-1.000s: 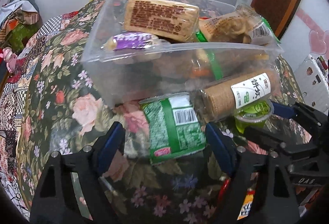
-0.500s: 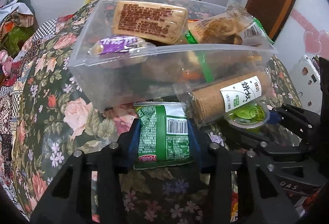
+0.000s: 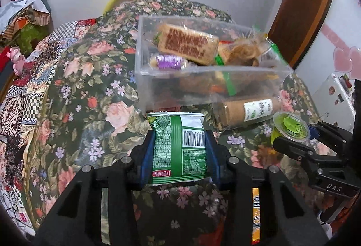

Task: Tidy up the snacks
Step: 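Grasp the green snack bag with the left tool while the right tool grasps the green jelly cup, then lower the green bag and jelly cup into the clear box and open both tools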

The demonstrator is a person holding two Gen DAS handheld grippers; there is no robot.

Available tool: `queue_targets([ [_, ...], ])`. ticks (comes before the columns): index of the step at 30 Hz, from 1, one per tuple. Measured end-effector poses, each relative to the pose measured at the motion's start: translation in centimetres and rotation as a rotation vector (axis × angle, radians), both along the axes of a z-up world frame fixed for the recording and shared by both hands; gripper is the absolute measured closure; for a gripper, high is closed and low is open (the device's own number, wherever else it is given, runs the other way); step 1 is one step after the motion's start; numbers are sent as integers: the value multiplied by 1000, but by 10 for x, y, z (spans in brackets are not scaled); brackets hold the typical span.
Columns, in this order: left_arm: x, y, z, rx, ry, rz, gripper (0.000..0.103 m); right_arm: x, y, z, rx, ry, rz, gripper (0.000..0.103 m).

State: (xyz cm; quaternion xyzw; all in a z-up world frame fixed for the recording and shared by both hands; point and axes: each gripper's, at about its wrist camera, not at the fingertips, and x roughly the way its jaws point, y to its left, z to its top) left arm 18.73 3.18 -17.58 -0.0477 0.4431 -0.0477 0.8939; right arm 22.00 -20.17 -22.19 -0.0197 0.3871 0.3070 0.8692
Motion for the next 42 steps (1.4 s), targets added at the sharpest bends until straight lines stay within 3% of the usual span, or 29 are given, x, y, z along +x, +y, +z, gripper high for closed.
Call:
queue_targets([
  [6, -5, 4, 26, -3, -53, 9, 61, -2, 0, 24, 26, -56, -6, 57],
  [23, 27, -6, 83, 7, -181, 20, 60, 26, 4, 82, 89, -204, -45, 57],
  [36, 81, -24, 96, -4, -197, 19, 60, 76, 14, 91, 59, -230, -99, 57],
  [42, 112, -31, 80, 10, -158, 22, 60, 105, 19, 84, 36, -214, -121, 57],
])
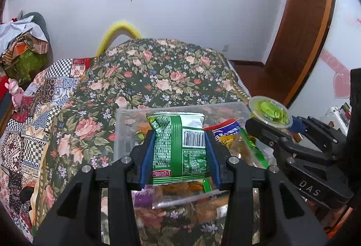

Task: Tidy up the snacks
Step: 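Lower the green bag and jelly cup into the clear box and open both tools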

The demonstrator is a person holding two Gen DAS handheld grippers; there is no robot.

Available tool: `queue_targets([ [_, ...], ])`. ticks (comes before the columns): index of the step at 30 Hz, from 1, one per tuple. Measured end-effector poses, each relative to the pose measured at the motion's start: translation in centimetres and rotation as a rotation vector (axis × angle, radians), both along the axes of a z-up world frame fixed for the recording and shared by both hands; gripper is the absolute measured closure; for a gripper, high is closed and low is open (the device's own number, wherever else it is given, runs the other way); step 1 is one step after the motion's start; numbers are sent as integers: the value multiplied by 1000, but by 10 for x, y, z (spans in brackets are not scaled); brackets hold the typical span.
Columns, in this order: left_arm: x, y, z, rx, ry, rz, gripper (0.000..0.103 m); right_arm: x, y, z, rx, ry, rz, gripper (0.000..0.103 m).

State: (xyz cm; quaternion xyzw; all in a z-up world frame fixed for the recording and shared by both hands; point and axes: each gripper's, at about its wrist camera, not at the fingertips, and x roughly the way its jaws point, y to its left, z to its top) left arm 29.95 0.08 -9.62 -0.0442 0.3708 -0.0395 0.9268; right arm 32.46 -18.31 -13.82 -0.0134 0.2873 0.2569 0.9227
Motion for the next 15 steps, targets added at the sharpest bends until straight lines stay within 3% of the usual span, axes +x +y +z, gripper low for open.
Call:
queue_targets([
  [9, 35, 10, -31, -33, 74, 30, 60, 24, 9, -18, -5, 58, 20, 57],
  [15, 38, 13, -37, -32, 77, 41, 58, 28, 18, -30, -51, 76, 42, 57],
])
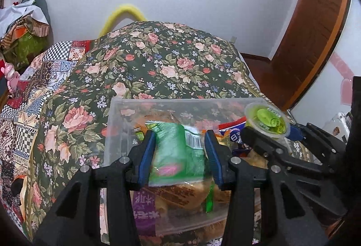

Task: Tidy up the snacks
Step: 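Lower the green bag and jelly cup into the clear box and open both tools, then grasp the red noodle-snack bag with the right tool while the left tool grasps the biscuit roll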

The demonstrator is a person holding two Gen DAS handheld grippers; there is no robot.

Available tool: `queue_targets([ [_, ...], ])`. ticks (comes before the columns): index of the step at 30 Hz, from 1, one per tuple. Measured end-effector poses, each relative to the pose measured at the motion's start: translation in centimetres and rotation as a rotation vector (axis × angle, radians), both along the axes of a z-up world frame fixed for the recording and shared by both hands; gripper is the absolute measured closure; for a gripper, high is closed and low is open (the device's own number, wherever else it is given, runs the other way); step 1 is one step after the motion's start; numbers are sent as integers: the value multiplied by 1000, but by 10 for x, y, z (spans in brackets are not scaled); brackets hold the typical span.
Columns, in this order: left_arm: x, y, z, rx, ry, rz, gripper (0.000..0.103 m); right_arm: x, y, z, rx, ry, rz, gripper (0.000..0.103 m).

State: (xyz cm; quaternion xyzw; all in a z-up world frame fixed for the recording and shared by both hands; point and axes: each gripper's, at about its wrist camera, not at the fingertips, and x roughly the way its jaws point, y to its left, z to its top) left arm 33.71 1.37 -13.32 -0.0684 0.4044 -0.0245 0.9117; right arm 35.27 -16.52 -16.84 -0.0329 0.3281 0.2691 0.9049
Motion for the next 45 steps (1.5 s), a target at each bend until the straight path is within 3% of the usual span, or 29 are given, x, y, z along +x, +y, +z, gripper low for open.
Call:
queue_targets([
  [7, -14, 3, 2, 3, -6, -12, 50, -10, -2, 0, -27, 5, 12, 55],
  [9, -22, 1, 5, 18, -12, -16, 50, -14, -4, 4, -37, -10, 10, 41],
  [11, -32, 1, 11, 21, -25, -27, 49, -24, -9, 12, -30, -44, 8, 34],
  [17, -66, 5, 25, 22, -46, -40, 41, -55, -27, 24, 19, -55, 29, 33],
  [21, -96, 10, 30, 38, -50, -56, 40, -78, -36, 19, 25, -19, 61, 25],
  [28, -159, 22, 30, 53, -35, -59, 37, -129, -43, -6, 4, 28, 98, 24],
  [35, -211, 23, 13, 65, 4, -63, 34, -171, -26, -42, 5, 119, 171, 9],
  [39, -228, 23, 0, 61, 37, -69, 34, -187, -5, -65, -44, 168, 236, 1],
  [45, -236, 28, -10, 44, 67, -55, 34, -187, 19, -99, -125, 258, 285, 1],
])
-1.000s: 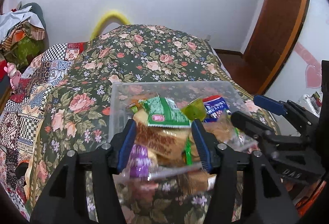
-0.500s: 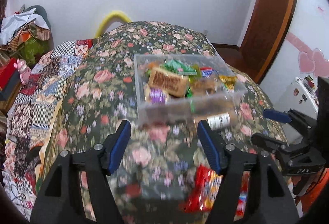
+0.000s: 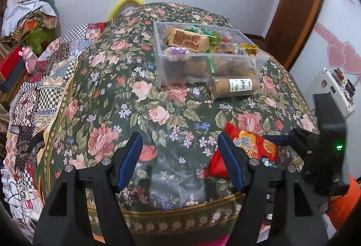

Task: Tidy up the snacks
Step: 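Grasp the red noodle-snack bag with the right tool while the left tool grasps the biscuit roll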

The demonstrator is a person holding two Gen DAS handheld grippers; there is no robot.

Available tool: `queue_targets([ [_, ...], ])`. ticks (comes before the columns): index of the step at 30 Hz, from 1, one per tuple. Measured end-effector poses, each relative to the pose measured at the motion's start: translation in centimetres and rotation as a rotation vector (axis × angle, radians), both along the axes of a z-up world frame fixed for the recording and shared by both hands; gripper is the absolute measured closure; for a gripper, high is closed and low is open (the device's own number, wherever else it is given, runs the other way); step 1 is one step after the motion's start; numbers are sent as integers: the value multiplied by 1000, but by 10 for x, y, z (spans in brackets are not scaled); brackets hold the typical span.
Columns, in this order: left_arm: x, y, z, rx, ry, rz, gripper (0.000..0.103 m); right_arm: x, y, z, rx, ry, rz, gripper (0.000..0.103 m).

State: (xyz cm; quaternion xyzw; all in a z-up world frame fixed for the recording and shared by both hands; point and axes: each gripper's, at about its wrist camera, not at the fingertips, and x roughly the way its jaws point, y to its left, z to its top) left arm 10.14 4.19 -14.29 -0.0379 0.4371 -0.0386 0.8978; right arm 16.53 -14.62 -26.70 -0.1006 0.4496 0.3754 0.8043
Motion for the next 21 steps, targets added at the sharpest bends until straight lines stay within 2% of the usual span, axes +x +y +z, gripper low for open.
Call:
queue_targets([
  [2, 2, 1, -3, -3, 9, 3, 34, 4, 1, -4, -1, -3, -16, 1],
  [4, 6, 1, -7, -3, 19, 8, 34, 7, -4, -2, 24, -17, -34, 10],
  [6, 11, 0, -9, -9, 28, 8, 34, 13, -13, 0, 60, -4, -52, 39],
  [9, 20, -7, -14, -17, 43, -4, 34, 20, -33, 5, 115, 19, -94, 39],
  [21, 94, -85, -24, 23, 42, -133, 34, 56, -125, 19, 167, -24, -349, 39],
])
